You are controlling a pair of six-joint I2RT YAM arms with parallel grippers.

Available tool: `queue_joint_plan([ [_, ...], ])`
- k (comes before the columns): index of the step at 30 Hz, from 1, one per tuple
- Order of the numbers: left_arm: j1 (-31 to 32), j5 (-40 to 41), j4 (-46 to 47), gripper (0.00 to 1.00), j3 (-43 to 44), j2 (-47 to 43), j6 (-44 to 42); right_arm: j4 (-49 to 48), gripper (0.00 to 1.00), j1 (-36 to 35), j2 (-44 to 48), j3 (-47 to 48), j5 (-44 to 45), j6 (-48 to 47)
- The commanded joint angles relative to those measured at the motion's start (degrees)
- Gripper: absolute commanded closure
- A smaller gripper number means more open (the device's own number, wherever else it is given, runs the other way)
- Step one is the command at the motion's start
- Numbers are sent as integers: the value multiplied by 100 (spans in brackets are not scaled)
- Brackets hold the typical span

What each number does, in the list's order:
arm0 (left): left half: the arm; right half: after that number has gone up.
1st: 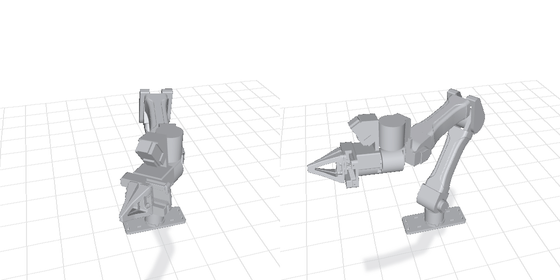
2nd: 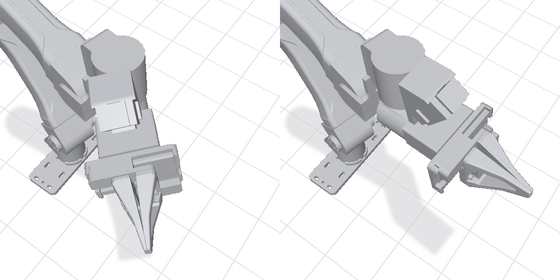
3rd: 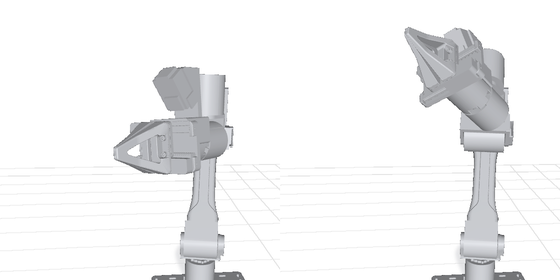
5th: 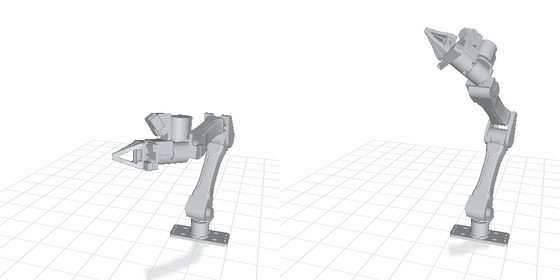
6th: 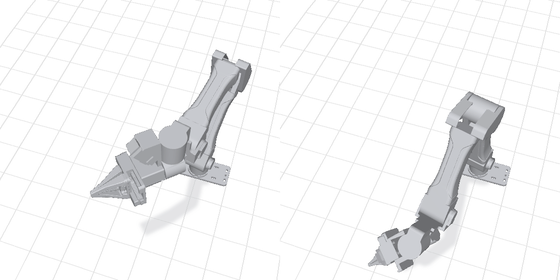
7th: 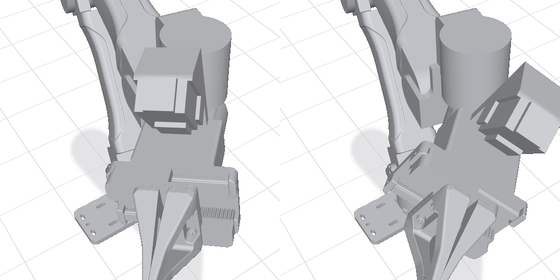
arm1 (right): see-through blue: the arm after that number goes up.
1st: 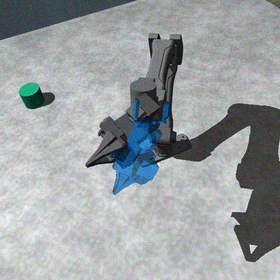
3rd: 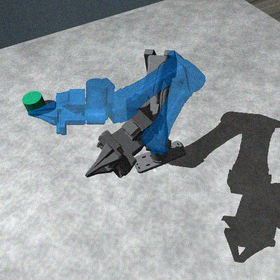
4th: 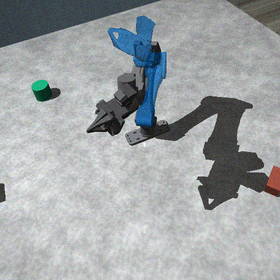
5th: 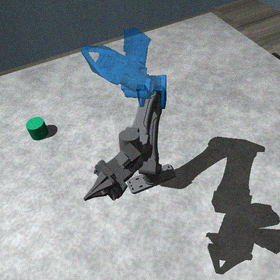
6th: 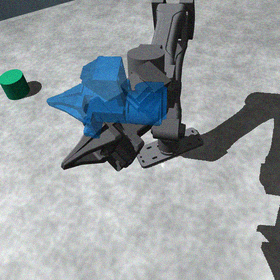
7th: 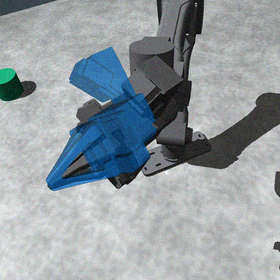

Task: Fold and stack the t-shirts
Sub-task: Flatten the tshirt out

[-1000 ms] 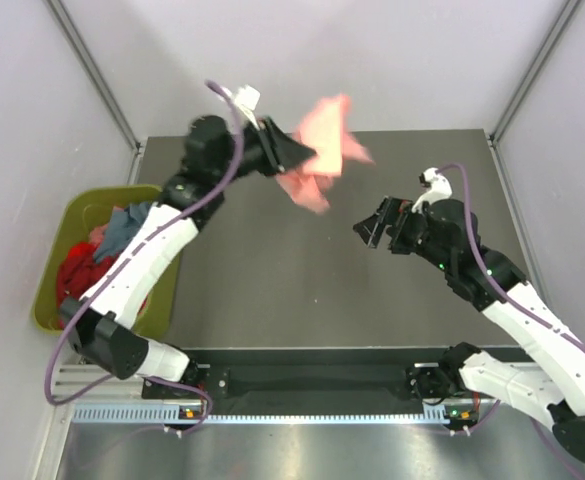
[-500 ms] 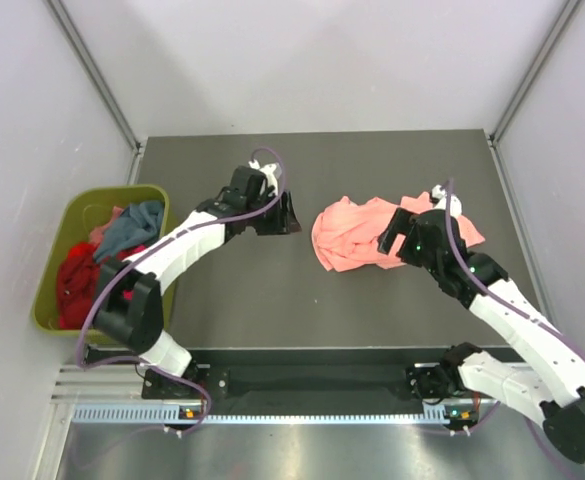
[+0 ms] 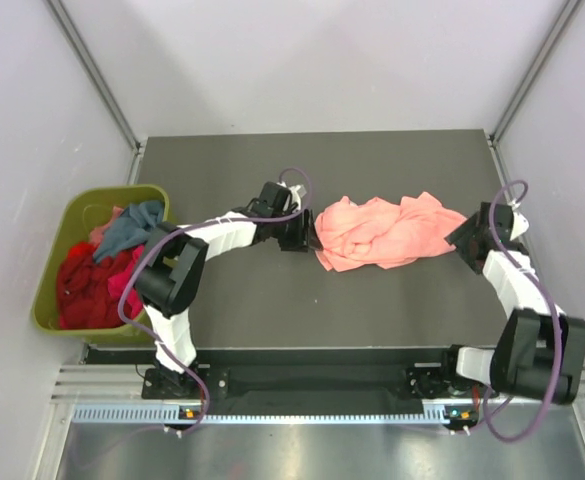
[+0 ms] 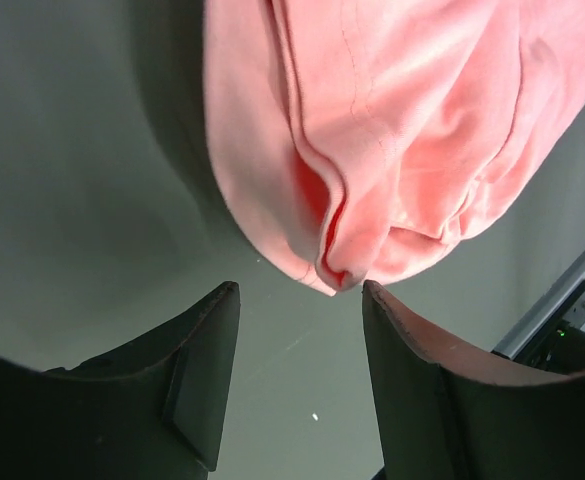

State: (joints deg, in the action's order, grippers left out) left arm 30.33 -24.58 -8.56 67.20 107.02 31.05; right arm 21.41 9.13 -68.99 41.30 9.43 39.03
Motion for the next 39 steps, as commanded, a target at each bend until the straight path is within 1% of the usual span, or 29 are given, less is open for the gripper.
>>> queue_joint_plan([
  [1, 183, -127, 539, 43, -14, 134, 103, -637, 35, 607, -491, 326, -643, -70],
  [3, 254, -56, 487, 43, -14, 240, 130, -848, 36, 914, -728, 379, -723, -53],
  [6, 360, -12, 486, 44, -49, 354, 182, -1033, 36, 1178, -957, 405, -802, -88],
  [10, 430, 32, 478, 46, -40, 556, 200, -1498, 34, 1311, -1151, 221, -837, -176],
  [14, 430, 173, 399, 52, 126, 758, 104, -2096, 34, 1513, -1537, 27, -1119, -167],
  [17, 430, 217, 311, 67, 275, 820, 42, -2264, 35, 1522, -1914, 211, -1207, -386],
  [18, 422, 225, 302, 76, 311, 820, 42, -2264, 37, 1531, -2003, 255, -1207, -430],
  [19, 421, 251, 293, 91, 337, 829, 50, -2281, 39, 1531, -2082, 291, -1224, -431],
  [20, 421, 278, 250, 100, 399, 846, 77, -2282, 42, 1531, -2205, 361, -1268, -431],
  [22, 421, 287, 171, 100, 469, 846, 86, -2325, 50, 1531, -2276, 396, -1338, -343],
  [23, 413, 313, 118, 100, 557, 820, 42, -2325, 58, 1540, -2285, 431, -1339, -343],
  [24, 413, 365, -91, 100, 618, 785, -2, -2308, 72, 1531, -2251, 475, -1295, -343],
  [25, 395, 444, -224, 100, 689, 733, -72, -2160, 80, 1540, -2189, 545, -1269, -343],
  [26, 378, 784, -408, 100, 863, 576, -203, -1993, 100, 1540, -2032, 772, -1225, -378],
  [27, 343, 1005, -854, 100, 969, 470, -257, -1844, 100, 1531, -1917, 922, -1155, -439],
  [29, 176, 1479, -1199, 100, 1251, 76, -441, -1474, 100, 1522, -1515, 1344, -1198, -518],
  [31, -34, 1806, -1613, 100, 1435, -233, -529, -949, 100, 1478, -1206, 1861, -1163, -554],
  [32, -105, 1912, -1753, 100, 1671, -504, -590, -798, 100, 1435, -1048, 2021, -1137, -571],
  [33, -175, 2096, -1894, 100, 1795, -620, -626, -648, 100, 1434, -707, 2170, -1084, -589],
  [34, -289, 2211, -2226, 100, 2075, -821, -696, -377, 100, 1425, -373, 2433, -1075, -580],
  [35, -317, 2325, -2386, 100, 2226, -910, -731, -244, 100, 1425, -369, 2557, -1058, -572],
  [36, -343, 2404, -2544, 100, 2358, -1007, -775, -103, 100, 1425, -74, 2689, -1014, -563],
  [37, -352, 2718, -2737, 100, 2551, -1112, -819, 194, 100, 1417, 69, 2951, -970, -571],
  [39, -361, 2800, -2888, 100, 2692, -1429, -925, 477, 100, 1425, 429, 3208, -804, -615],
])
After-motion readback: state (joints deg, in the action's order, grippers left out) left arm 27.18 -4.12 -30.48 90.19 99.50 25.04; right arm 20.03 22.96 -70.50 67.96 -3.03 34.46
